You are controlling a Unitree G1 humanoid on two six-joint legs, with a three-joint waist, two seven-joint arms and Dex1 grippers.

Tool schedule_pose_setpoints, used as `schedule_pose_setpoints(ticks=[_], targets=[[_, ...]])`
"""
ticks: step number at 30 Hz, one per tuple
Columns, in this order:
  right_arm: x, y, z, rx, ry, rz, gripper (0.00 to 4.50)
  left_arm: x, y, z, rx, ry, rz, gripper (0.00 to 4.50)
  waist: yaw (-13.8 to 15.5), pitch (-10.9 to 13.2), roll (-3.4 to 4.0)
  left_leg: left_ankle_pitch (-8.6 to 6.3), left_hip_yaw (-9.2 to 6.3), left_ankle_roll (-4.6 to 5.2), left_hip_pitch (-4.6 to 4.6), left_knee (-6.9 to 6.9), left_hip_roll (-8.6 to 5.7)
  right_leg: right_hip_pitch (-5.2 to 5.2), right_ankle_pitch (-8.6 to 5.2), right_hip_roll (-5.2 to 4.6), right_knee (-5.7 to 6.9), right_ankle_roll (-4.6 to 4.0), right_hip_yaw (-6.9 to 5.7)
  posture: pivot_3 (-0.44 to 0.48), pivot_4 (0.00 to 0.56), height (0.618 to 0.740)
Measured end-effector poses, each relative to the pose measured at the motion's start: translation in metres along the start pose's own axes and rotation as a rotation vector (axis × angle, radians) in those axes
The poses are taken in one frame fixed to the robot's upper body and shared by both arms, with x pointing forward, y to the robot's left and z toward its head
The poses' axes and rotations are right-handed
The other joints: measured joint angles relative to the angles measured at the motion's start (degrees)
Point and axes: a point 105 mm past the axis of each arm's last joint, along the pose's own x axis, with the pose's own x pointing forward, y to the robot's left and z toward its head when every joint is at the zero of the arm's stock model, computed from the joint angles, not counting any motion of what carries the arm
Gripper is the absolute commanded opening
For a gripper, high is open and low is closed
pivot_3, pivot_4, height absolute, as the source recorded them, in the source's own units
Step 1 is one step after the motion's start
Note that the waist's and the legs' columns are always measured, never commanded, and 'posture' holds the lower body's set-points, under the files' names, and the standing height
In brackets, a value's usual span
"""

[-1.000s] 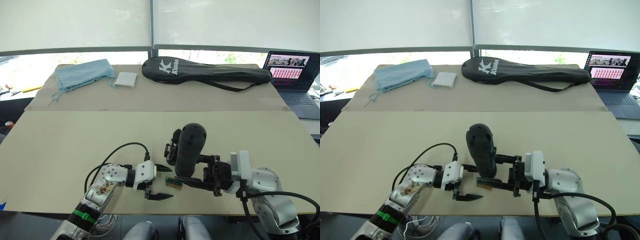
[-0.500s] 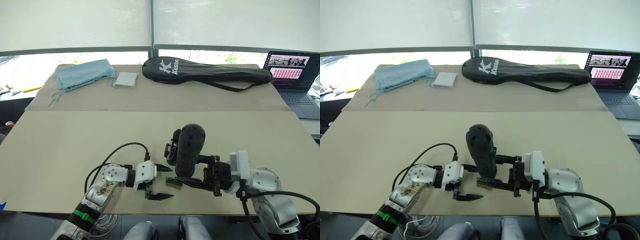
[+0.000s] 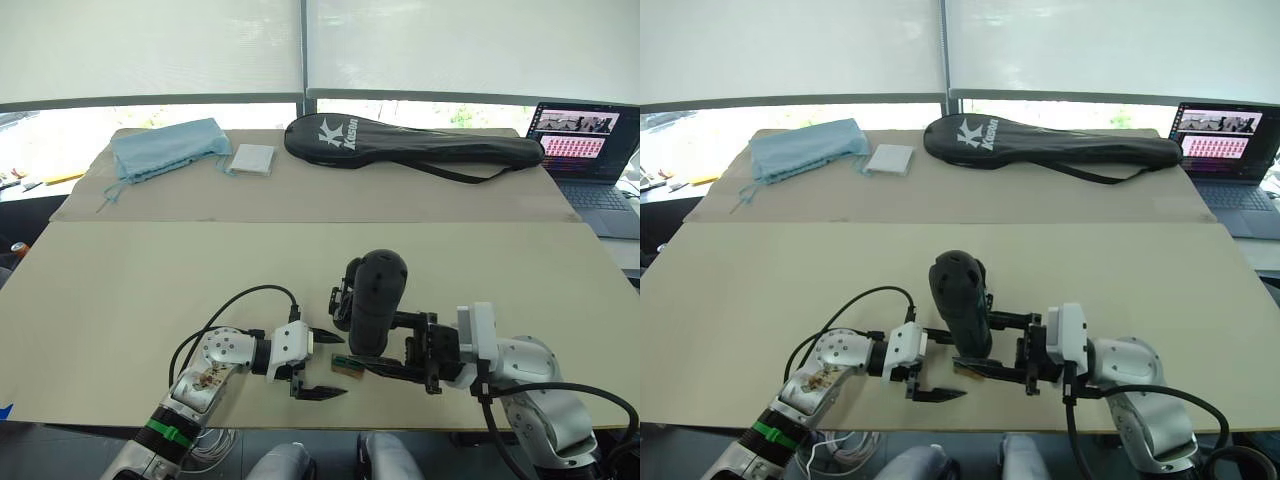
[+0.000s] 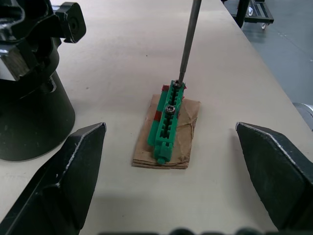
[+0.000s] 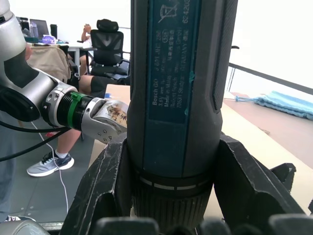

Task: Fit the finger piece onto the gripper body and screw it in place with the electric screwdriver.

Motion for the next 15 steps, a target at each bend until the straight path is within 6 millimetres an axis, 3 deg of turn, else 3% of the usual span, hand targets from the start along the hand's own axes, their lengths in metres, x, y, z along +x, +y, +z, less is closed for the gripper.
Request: schedule_pose_setpoints(ticks=[15], targets=[[0.0008, 0.001, -0.0039, 0.012, 0.01, 0.005, 1.92, -0.0002, -0.0005, -0.0003, -0.003, 0.0, 0.007, 4.5, -0.01, -0.01, 0.0, 0.0, 0.0, 0.0, 0.01, 0.0, 0.0, 0.0, 0.0, 0.0, 0.0, 0.0, 0.01, 0.0, 0.15, 0.74]])
